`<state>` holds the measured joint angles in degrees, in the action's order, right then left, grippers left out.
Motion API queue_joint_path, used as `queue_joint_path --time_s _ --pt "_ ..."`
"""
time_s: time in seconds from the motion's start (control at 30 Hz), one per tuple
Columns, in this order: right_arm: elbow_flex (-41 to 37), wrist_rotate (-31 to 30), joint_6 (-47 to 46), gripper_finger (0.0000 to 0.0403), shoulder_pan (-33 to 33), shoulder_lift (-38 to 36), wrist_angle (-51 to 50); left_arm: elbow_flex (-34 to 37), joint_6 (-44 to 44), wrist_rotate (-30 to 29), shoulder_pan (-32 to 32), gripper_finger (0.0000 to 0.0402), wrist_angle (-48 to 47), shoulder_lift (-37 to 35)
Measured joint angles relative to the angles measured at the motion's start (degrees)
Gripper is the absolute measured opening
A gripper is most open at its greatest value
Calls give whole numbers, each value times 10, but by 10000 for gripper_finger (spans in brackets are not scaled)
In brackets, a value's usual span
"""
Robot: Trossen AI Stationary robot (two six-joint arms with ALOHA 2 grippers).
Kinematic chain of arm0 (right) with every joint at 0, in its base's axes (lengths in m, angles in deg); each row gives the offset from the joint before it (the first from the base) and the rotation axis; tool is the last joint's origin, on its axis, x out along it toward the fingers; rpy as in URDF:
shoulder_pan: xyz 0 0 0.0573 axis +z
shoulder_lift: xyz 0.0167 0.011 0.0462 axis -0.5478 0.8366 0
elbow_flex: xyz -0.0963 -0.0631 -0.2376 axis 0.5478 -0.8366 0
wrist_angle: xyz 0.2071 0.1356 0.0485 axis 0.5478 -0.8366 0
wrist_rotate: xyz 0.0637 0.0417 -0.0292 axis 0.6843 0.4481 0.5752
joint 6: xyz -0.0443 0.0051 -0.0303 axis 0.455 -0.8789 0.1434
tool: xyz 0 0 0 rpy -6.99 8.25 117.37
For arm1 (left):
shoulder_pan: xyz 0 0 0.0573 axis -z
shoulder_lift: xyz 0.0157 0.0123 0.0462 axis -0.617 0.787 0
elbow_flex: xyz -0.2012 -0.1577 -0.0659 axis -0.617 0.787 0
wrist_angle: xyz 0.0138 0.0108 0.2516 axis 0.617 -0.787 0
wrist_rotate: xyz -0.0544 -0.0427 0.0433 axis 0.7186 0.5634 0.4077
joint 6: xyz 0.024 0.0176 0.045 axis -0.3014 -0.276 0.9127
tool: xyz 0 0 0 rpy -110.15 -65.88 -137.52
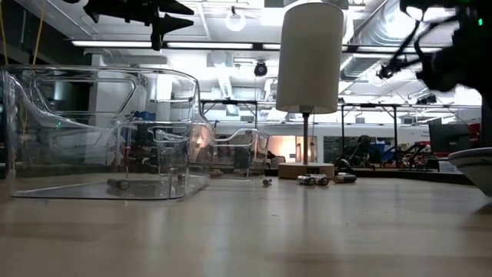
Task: Sort batteries
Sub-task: Put the white battery into the bottom transparent bin
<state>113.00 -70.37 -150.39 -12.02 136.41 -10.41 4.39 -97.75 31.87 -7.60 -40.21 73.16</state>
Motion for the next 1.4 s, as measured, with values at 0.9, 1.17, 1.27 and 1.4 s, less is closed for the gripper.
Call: queue_joint_path --time_s 0.9,1.17,1.27,1.4 --pt "-195 30 -96 117 -2 -2 207 0 -15 -13 0 106 0 0" --pt "-132 -24 -62 16 -11 2 126 0 -15 -13 0 106 23 -1" --pt "-71 -85 -28 7 -28 1 115 0 -15 -8 0 106 49 -5" --pt "-1 -180 29 6 -68 3 181 0 -20 66 5 106 27 -5"
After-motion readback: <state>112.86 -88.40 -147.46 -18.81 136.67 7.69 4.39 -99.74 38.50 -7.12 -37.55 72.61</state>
